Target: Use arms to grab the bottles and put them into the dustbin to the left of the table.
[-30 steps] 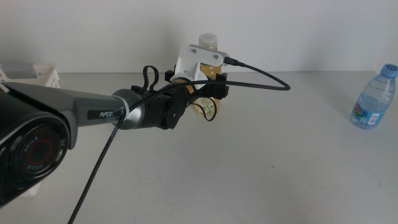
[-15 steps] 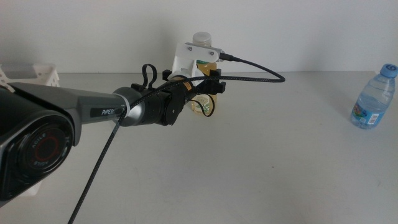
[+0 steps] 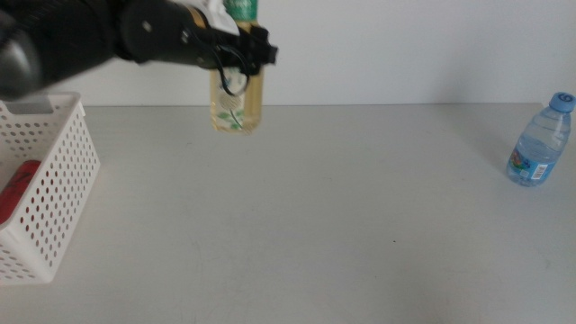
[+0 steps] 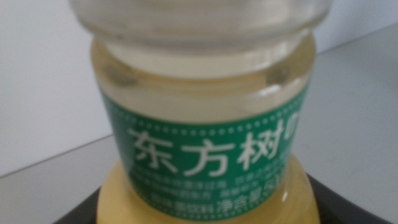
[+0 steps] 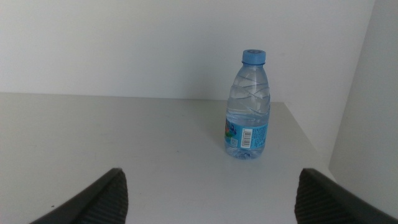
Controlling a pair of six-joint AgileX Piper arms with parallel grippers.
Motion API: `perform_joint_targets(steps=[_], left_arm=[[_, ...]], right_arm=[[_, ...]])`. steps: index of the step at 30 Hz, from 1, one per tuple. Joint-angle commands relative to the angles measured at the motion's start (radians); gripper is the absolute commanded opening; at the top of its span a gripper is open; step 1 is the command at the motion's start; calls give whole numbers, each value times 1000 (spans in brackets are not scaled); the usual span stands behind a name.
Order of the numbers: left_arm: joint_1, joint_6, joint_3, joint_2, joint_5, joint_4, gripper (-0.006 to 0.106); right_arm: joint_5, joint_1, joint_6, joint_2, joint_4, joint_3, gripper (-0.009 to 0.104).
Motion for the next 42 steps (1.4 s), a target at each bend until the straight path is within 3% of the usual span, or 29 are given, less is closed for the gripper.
perform_joint_targets(steps=[1, 6, 10, 17, 31, 36, 42], left_arm=[[55, -8, -86, -141, 18, 22, -2], [277, 27, -228, -203, 365, 21, -2], [464, 153, -319, -204, 600, 18, -2], [688, 266, -329, -173, 778, -82, -2], [732, 273, -329, 123, 924, -43, 3], [731, 292, -329, 180, 931, -97, 24], [730, 312, -326, 195, 930, -116, 80]], right_arm=[[-80, -6, -5, -21, -5, -9, 78], [-80, -6, -5, -21, -5, -9, 78], [-80, -6, -5, -21, -5, -9, 78], [-80, -6, -5, -21, -5, -9, 78], [-80, -6, -5, -21, -5, -9, 78], [-80, -6, -5, -21, -5, -9, 78], [-80, -6, -5, -21, -5, -9, 78]])
